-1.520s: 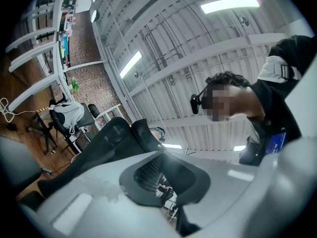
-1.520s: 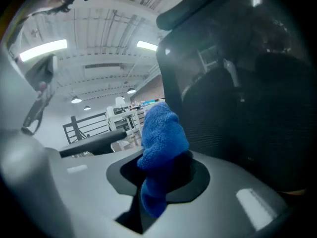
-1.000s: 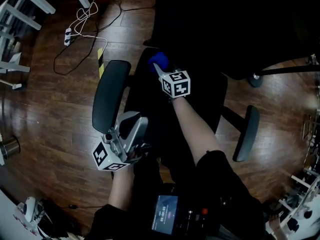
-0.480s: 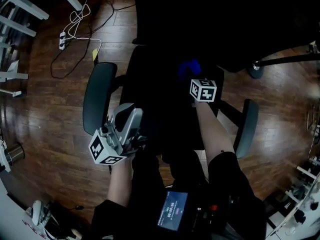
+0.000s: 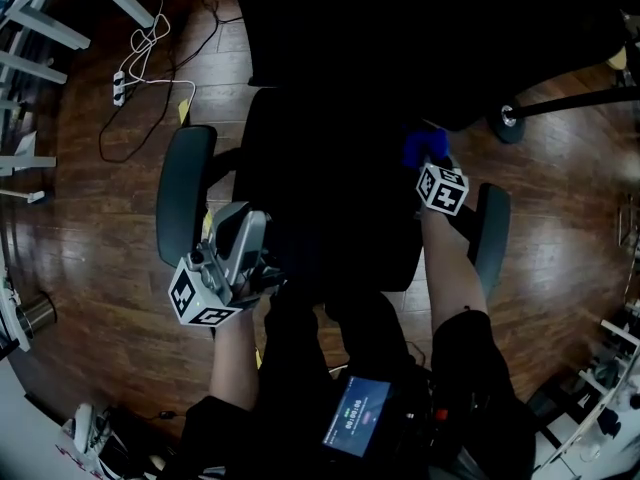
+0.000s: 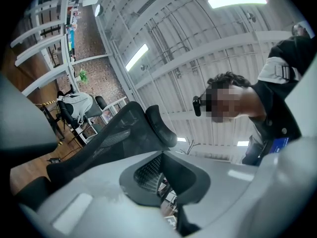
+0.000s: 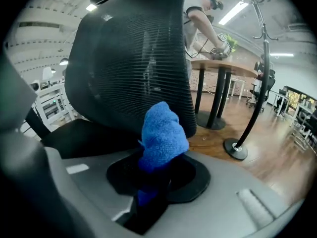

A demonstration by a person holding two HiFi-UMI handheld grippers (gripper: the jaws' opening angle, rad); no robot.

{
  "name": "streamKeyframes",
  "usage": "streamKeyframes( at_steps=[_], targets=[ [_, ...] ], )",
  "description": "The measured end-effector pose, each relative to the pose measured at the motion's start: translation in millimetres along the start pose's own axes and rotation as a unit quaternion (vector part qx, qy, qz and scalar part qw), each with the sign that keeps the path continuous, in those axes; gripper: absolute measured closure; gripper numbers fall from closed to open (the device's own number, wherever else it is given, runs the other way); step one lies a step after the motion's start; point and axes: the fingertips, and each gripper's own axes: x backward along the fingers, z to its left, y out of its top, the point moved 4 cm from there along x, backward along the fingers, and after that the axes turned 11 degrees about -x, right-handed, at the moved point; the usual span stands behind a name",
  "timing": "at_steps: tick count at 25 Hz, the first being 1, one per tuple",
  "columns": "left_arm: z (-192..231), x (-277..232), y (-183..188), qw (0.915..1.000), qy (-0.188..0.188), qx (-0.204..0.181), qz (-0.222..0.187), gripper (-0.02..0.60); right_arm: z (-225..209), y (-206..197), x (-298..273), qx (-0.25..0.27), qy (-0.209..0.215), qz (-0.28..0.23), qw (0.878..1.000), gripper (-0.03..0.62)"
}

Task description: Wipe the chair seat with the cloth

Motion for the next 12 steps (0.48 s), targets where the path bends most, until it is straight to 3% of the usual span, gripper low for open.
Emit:
streamKeyframes(
  at_steps=[5, 9, 12],
  targets=[
    [-0.2, 7.0, 3.7, 1.0, 0.007, -0.001, -0.006, 0.588, 42.8, 13.4, 15.0, -0.011, 0.043, -0.048, 0.998, 0.5],
    [-0.8, 19.0, 16.5, 0.9996, 0.018, -0.001, -0.02, 0.588, 155.2, 28.8, 32.8, 0.006, 0.159, -0.082, 0.984, 0.5],
    [-0.7, 30.3, 24.7, 0.9994, 0.027, -0.005, -0.021, 0.588, 254.8, 17.9, 24.7, 0.018, 0.246, -0.069, 0.967, 0.5]
  ],
)
